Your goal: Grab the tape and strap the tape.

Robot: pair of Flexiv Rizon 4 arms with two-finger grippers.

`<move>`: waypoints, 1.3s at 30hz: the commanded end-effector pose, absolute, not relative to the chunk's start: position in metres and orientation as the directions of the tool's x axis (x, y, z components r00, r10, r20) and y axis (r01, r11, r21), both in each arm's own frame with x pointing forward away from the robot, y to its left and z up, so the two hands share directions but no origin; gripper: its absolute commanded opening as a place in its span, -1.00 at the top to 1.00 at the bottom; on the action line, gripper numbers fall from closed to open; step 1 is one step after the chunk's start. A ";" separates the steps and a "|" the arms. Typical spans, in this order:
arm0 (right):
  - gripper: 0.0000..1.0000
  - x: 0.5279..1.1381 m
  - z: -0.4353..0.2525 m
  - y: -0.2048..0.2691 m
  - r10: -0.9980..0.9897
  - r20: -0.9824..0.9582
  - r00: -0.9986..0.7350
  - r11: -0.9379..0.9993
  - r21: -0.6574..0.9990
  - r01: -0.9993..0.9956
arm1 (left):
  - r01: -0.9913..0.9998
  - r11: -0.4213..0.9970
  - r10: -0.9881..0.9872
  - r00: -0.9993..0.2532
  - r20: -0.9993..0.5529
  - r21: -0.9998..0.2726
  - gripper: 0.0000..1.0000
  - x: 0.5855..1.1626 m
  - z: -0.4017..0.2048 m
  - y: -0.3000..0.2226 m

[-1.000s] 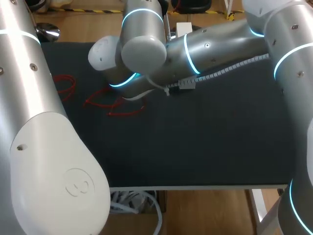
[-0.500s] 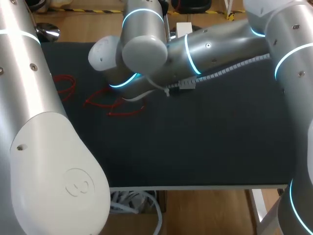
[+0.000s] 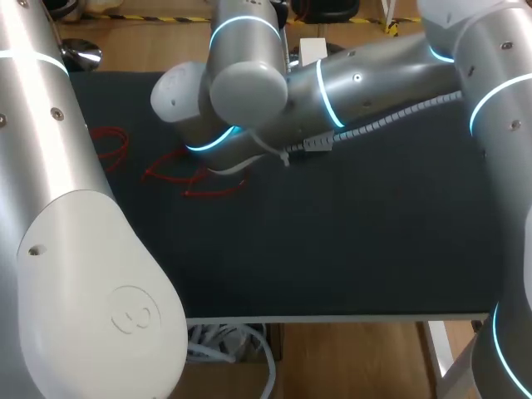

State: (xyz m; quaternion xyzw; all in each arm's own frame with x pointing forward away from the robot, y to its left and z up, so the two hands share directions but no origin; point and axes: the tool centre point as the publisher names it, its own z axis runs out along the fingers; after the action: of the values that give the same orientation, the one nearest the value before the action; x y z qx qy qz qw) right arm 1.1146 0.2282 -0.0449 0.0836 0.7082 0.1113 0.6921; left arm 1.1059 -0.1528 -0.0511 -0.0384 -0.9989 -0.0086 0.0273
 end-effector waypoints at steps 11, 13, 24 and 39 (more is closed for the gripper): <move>0.69 1.100 -0.039 0.222 0.274 -0.961 -0.039 0.960 0.276 -0.055 | 0.076 0.997 0.075 -0.996 0.056 0.019 1.00 1.106 -0.050 -0.154; 0.70 1.097 -0.039 0.220 0.274 -0.961 -0.041 0.959 0.276 -0.061 | 0.076 0.997 0.075 -0.996 0.056 0.019 1.00 1.106 -0.050 -0.154; 0.70 1.077 -0.042 0.197 0.289 -0.955 -0.070 0.954 0.294 -0.065 | 0.076 0.997 0.075 -0.996 0.056 0.019 1.00 1.106 -0.050 -0.154; 0.73 1.091 -0.043 0.105 0.348 -0.938 -0.009 0.937 0.347 0.044 | 0.076 0.997 0.075 -0.996 0.056 0.019 1.00 1.106 -0.050 -0.154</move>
State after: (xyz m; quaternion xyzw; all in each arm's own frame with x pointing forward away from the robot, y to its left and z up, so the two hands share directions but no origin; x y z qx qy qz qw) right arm 1.0854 0.1191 -0.0427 0.1412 0.7021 0.1002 0.6907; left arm 1.1059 -0.1528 -0.0511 -0.0385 -0.9989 -0.0086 0.0272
